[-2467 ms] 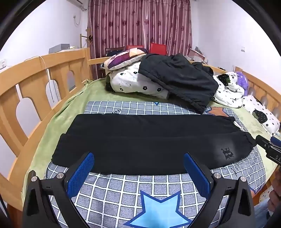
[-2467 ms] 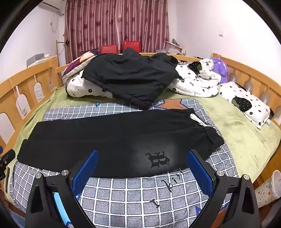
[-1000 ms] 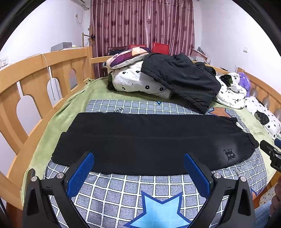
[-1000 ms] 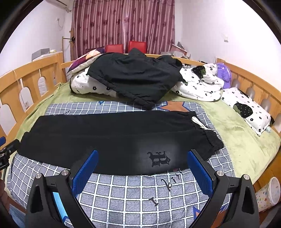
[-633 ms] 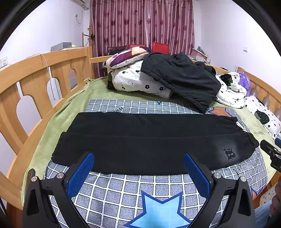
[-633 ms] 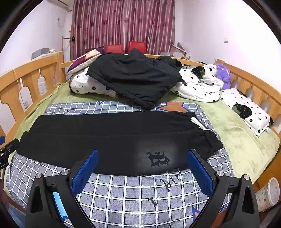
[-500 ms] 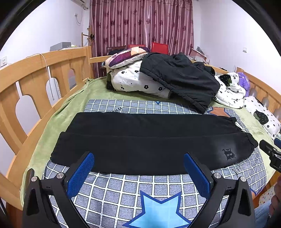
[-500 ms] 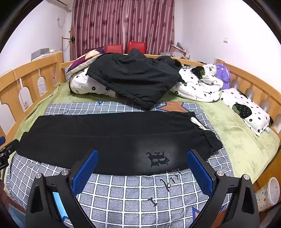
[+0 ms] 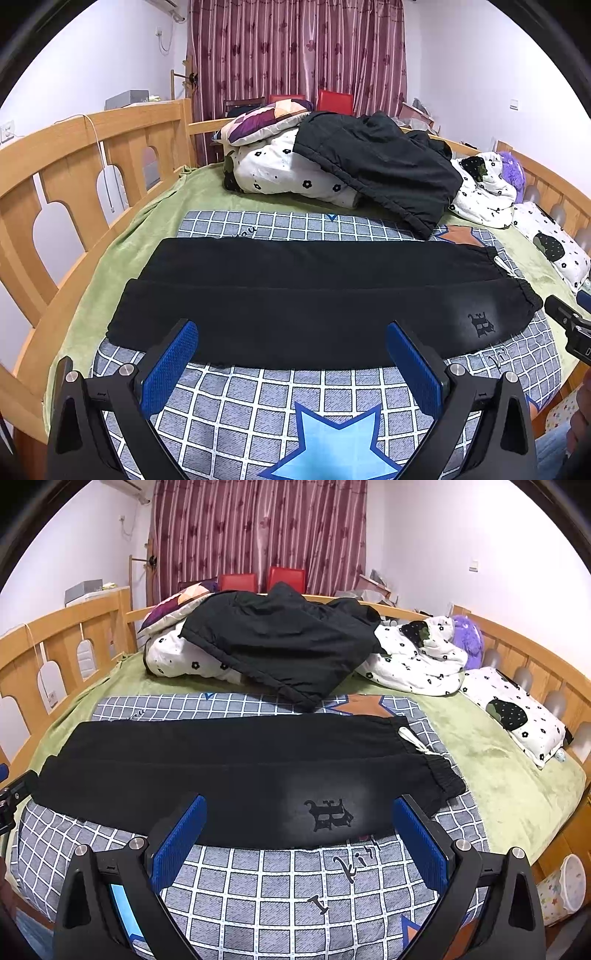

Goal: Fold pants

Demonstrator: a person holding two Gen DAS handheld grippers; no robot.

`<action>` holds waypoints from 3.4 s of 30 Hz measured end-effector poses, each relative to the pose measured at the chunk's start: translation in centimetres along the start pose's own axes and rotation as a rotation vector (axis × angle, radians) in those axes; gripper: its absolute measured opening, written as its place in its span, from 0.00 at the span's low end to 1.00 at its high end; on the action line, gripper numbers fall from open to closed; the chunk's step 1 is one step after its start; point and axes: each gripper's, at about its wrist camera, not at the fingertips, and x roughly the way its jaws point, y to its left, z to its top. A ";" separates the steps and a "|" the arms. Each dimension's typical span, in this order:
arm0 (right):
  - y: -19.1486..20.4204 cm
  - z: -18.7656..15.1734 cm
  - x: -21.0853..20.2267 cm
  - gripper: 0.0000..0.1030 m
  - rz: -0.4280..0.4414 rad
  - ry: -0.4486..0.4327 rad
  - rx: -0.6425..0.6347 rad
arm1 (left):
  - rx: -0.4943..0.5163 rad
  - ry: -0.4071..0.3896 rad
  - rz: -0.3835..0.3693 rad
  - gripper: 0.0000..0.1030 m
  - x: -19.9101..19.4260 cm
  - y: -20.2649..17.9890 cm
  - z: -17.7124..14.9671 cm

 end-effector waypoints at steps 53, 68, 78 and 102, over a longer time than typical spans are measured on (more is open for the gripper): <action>-15.2 -6.2 15.3 0.62 0.108 0.230 0.173 | -0.363 0.206 -0.092 0.92 13.8 17.5 -5.2; -17.8 -7.7 22.2 0.21 0.126 0.209 0.425 | -0.613 0.279 -0.105 0.09 20.2 22.1 -7.0; -17.0 3.3 19.0 0.20 0.196 0.008 0.348 | -0.455 0.039 -0.129 0.09 19.6 20.8 5.1; -13.5 10.4 29.9 0.63 0.090 0.071 0.227 | -0.276 0.085 0.111 0.78 28.0 19.3 7.9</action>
